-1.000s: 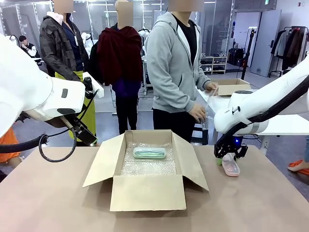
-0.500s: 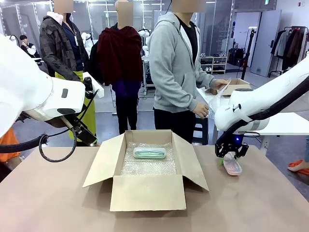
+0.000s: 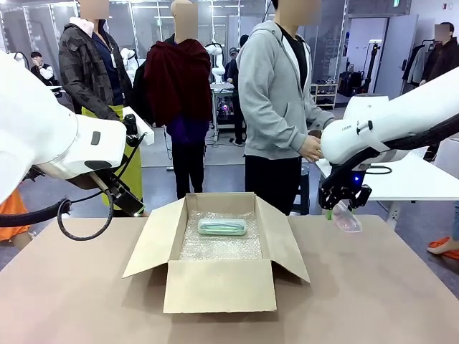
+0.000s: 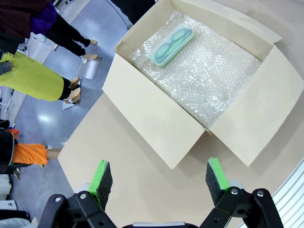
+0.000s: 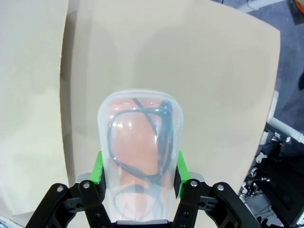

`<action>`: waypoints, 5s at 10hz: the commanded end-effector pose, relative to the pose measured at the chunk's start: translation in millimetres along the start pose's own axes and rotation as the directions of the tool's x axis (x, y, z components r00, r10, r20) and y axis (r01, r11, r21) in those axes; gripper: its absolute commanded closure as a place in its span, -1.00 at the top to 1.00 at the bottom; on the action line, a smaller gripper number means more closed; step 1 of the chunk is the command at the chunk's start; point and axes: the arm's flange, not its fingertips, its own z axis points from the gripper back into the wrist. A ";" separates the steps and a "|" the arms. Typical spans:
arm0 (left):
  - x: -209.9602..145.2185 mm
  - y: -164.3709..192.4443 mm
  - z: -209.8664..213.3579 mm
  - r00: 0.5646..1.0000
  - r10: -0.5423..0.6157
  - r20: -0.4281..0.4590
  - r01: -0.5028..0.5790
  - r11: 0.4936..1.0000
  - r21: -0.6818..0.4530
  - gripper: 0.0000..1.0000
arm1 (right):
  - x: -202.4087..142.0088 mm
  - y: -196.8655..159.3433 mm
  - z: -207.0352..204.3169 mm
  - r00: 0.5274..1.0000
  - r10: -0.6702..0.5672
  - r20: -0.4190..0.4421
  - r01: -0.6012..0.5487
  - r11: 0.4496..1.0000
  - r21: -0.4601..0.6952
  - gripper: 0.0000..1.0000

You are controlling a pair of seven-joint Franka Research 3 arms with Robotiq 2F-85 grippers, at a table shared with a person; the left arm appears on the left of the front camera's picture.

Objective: Pack the glasses set securely to prepare it for shipping.
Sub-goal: Put the Glasses case from the right side of the table into the Package Box, then position the Package Box on the left side of the table.

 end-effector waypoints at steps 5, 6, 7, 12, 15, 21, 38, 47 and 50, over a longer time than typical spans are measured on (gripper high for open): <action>-0.7 1.0 0.9 1.000 -0.018 0.000 0.018 1.000 0.004 1.00 | 0.0 0.0 0.0 1.000 0.000 0.000 0.000 1.000 0.000 -0.61; -0.7 1.0 0.9 1.000 -0.018 0.000 0.018 1.000 0.004 1.00 | 0.0 0.0 0.0 1.000 0.000 0.000 0.000 1.000 0.000 -0.61; -0.7 1.0 0.9 1.000 -0.018 0.000 0.018 1.000 0.004 1.00 | 0.0 0.0 0.0 1.000 0.000 0.000 0.000 1.000 0.000 -0.61; -0.7 1.0 0.9 1.000 -0.018 0.000 0.018 1.000 0.004 1.00 | -10.3 60.1 30.5 0.794 0.607 -0.046 -0.606 0.795 0.031 0.28; -0.7 1.0 0.9 1.000 -0.018 0.000 0.018 1.000 0.004 1.00 | -3.7 134.5 50.2 0.613 0.789 -0.029 -0.787 0.614 0.065 0.28; -0.7 1.0 0.9 1.000 -0.018 0.000 0.018 1.000 0.004 1.00 | 8.6 287.7 33.7 0.362 0.932 0.021 -0.930 0.360 0.075 0.28; -0.7 1.0 0.9 1.000 -0.018 0.000 0.018 1.000 0.004 1.00 | 10.2 342.8 -77.8 0.265 0.964 -0.030 -0.934 0.264 0.240 1.00; -0.7 1.0 0.9 1.000 -0.018 0.000 0.018 1.000 0.004 1.00 | 13.4 343.3 -77.3 0.287 0.958 -0.018 -0.929 0.283 0.239 1.00; -0.7 1.0 0.9 1.000 -0.018 0.000 0.018 1.000 0.004 1.00 | 13.4 343.3 -77.3 0.287 0.958 -0.018 -0.929 0.283 0.239 1.00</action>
